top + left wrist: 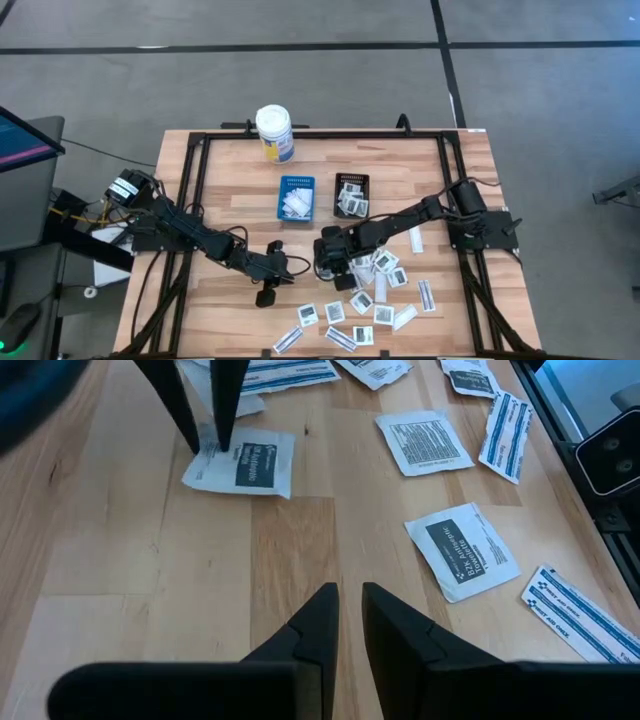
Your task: Pick & Place First Aid Supplies
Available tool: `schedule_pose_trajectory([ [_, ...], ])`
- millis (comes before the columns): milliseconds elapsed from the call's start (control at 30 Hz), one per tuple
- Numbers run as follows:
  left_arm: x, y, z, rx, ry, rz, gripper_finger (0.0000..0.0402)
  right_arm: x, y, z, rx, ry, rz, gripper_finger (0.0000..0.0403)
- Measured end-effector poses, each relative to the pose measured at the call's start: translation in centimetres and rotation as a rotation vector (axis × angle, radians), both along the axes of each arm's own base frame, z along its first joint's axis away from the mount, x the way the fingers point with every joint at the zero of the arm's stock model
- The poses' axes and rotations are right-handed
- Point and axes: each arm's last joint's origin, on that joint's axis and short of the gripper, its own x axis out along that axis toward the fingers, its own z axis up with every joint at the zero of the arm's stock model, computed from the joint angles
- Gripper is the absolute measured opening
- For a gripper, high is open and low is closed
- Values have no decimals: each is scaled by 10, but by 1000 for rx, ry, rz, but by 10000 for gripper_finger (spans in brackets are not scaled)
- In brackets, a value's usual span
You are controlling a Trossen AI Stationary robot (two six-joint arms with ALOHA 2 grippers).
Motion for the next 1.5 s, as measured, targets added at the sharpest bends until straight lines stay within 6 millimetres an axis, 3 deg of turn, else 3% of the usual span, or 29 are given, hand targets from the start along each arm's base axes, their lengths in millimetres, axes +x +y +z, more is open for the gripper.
schedule_pose_trajectory([
  [233, 0, 0, 0, 0, 0, 0, 49, 5, 0, 1, -17, -62, -4, 5],
  [467, 0, 0, 0, 0, 0, 0, 49, 2, 0, 8, -11, -59, -41, 1],
  [567, 0, 0, 0, 0, 0, 0, 49, -4, 0, 25, -63, -74, -56, 1],
  [700, 0, 0, 0, 0, 0, 0, 49, -19, -9, 58, -274, -111, -146, 1],
  [833, 0, 0, 0, 0, -1, 0, 49, -41, -31, 94, -423, -107, -278, 1],
  [967, 1, 0, 1, 5, -17, 20, 49, -63, -66, 111, -447, -14, -500, 1],
  [1067, 1, 0, 2, 6, -23, 27, 49, -68, -90, 110, -439, 30, -623, 3],
  [1233, 1, 0, 2, 3, -28, 27, 49, -63, -116, 93, -366, 90, -669, 32],
  [1400, 2, 0, 3, -2, -37, 27, 49, -60, -119, 86, -354, 114, -668, 71],
  [1500, 2, 0, 3, -3, -40, 27, 49, -58, -110, 89, -324, 96, -693, 81],
])
